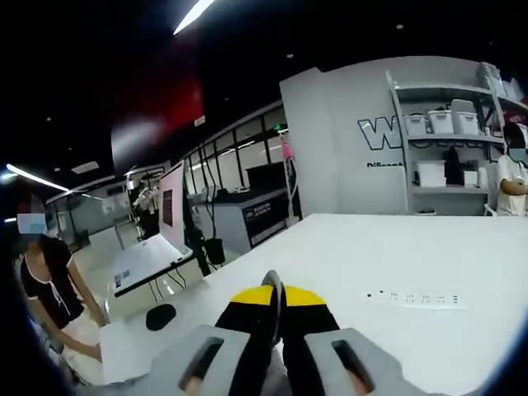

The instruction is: Open the folded towel by lifting each exposed corner and separating the folded layers until the towel lies flat within the target outline without major curled edges

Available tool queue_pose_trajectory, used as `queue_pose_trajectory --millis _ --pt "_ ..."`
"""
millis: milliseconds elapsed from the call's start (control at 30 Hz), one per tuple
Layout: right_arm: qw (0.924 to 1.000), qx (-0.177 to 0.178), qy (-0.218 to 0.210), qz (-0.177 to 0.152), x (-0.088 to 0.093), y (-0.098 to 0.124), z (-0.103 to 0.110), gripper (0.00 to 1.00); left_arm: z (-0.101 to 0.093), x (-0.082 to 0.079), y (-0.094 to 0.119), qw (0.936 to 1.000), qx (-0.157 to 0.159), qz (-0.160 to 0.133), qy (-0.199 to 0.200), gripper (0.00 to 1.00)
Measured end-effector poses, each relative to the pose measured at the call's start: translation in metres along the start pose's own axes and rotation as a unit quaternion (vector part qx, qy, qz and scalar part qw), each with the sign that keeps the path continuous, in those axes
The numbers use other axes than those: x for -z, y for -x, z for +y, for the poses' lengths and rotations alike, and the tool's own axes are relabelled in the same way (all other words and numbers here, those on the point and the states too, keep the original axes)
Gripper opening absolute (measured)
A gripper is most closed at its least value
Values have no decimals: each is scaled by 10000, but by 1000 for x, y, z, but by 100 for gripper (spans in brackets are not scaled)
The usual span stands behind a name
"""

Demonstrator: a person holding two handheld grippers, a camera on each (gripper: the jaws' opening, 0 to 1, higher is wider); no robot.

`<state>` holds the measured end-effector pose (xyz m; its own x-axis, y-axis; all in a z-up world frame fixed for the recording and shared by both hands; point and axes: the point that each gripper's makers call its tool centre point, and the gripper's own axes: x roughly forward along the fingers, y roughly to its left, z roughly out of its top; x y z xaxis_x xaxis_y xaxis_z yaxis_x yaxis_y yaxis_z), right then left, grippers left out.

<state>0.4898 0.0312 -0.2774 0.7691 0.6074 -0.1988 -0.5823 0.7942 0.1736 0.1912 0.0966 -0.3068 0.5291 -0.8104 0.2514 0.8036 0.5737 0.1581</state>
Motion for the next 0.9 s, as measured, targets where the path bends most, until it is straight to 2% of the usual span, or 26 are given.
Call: queue_pose_trajectory --millis 133,367,500,600,900 --pt "10000 -30 25 -23 -7 -11 0 0 2 3 3 9999 -49 61 -72 0" --pt "9999 -78 46 -100 -14 -15 8 0 8 -1 9 9999 -141 10 -91 0" --pt "9999 -93 114 -79 -10 -14 14 0 11 0 12 9997 -178 85 -166 0" --pt "9999 -143 54 -81 -18 -24 12 0 15 0 17 9995 -243 71 -167 0" --pt "9996 -217 140 -80 -22 -35 21 0 22 -1 25 9989 -396 82 -232 0"
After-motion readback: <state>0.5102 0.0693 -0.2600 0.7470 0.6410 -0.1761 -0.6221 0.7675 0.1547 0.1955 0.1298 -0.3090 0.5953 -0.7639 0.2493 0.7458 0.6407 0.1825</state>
